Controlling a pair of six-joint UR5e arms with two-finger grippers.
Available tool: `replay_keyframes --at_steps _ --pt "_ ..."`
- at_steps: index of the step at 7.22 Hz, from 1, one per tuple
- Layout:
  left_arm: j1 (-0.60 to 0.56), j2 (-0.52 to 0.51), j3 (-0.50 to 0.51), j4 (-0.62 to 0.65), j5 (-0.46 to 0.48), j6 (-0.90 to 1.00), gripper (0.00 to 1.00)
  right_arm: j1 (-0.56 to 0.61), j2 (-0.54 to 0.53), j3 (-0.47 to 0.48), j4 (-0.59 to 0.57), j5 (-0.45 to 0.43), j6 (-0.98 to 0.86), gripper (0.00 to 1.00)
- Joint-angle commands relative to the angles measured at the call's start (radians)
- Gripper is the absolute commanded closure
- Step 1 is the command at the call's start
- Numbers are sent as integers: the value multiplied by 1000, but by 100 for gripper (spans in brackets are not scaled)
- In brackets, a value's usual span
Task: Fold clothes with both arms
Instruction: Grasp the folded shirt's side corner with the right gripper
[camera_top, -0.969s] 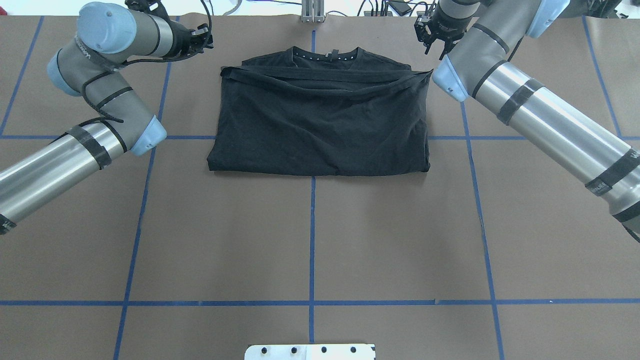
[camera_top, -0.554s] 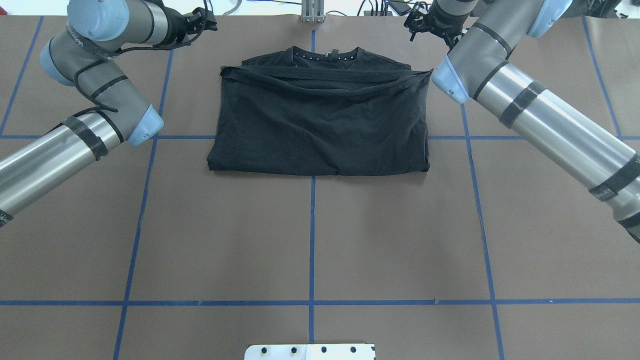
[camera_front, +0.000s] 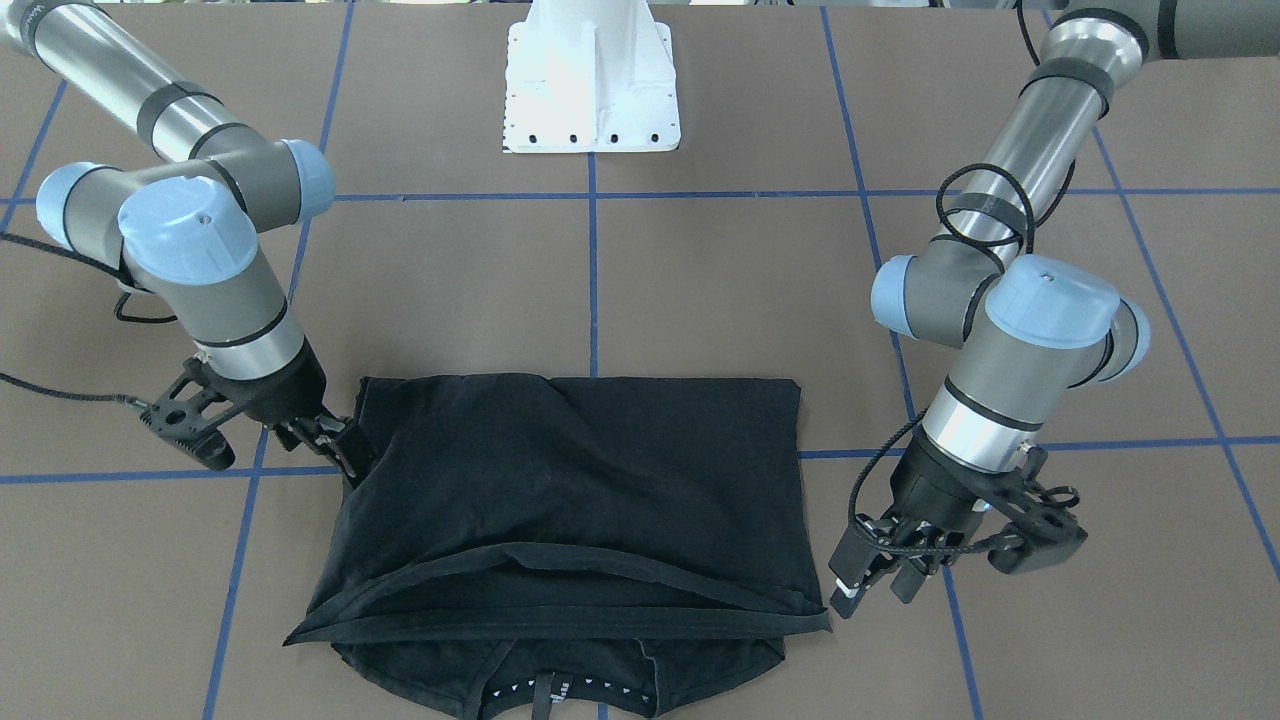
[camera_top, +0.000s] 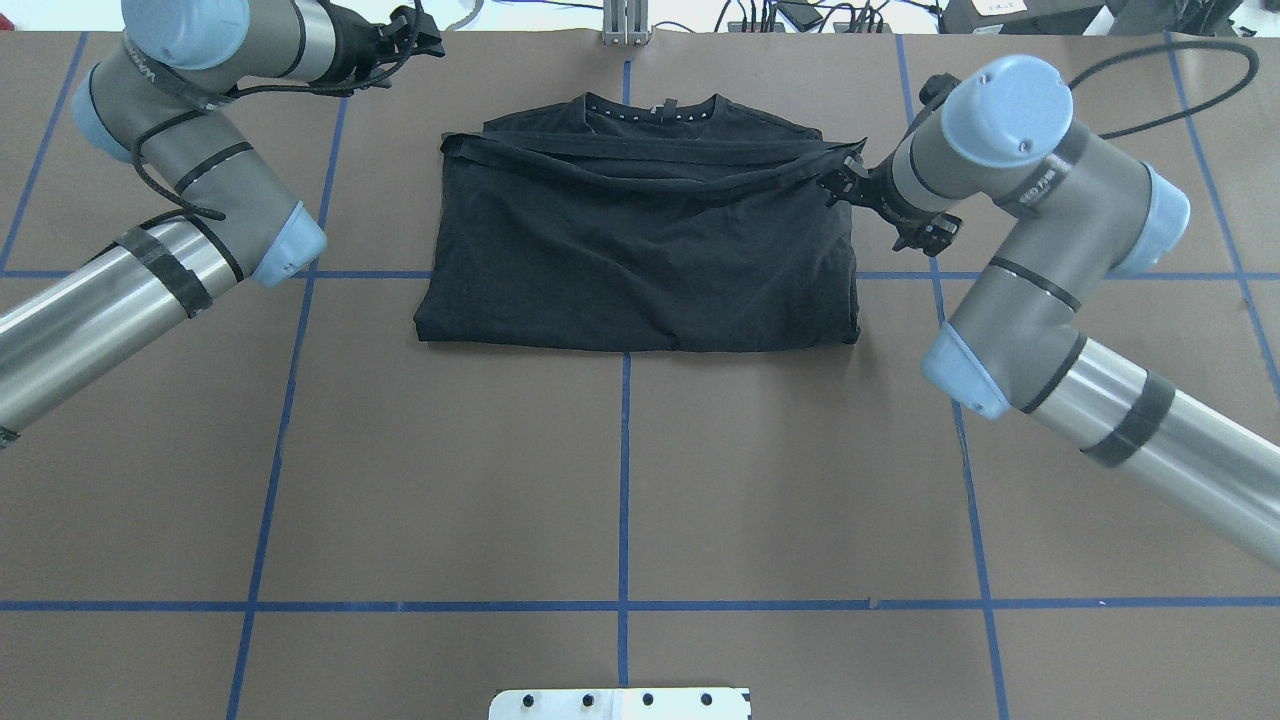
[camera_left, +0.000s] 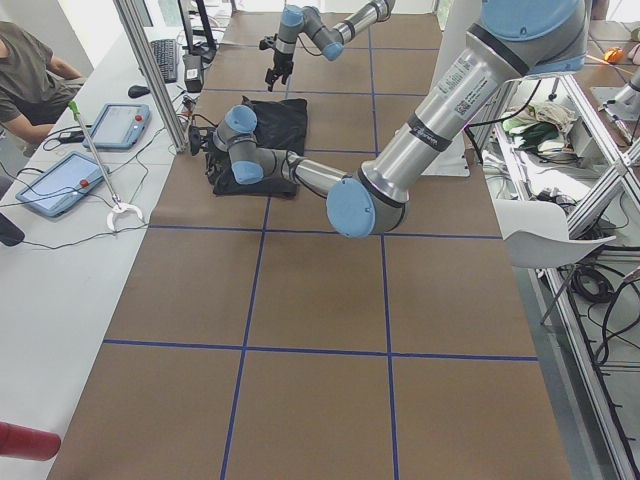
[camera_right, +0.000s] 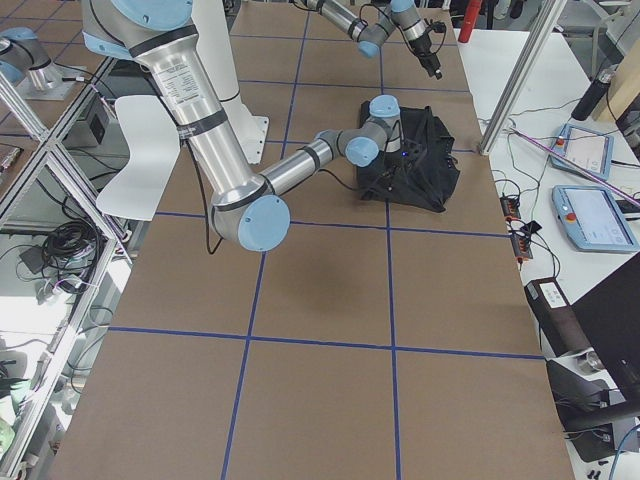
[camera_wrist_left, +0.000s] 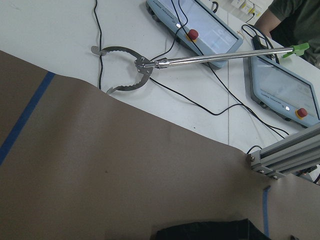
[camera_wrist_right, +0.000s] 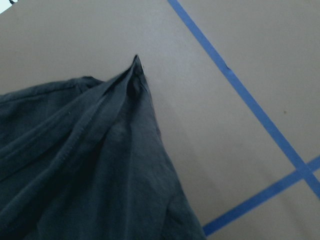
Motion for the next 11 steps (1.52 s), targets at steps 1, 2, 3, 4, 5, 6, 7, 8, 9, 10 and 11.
replay_keyframes --at_steps 1,2,3,4,5,6,7,8,9,10,11 --pt "-2 1 -4 1 -1 0 15 -114 -185 134 159 -84 121 2" --pt "0 1 -13 16 -1 0 15 -169 -204 142 167 -148 128 2" --pt "0 1 -13 21 -1 0 15 -198 -201 141 169 -184 129 3" --pt "0 2 -15 21 0 0 15 -206 -200 127 169 -186 131 7" --pt "0 10 -22 21 0 0 15 -206 -197 115 169 -184 129 8" --pt "0 17 -27 21 0 0 15 -206 -192 116 169 -186 131 13" --pt "1 40 -37 20 3 1 15 -209 -190 113 169 -187 132 26" --pt "1 45 -54 20 2 1 15 -211 -192 111 169 -187 138 56" --pt "1 47 -54 20 5 3 15 -211 -190 114 169 -184 138 100" --pt "3 59 -54 18 6 3 15 -211 -189 114 170 -181 135 100" --pt "3 95 -85 16 3 7 15 -211 -187 120 170 -175 135 100"
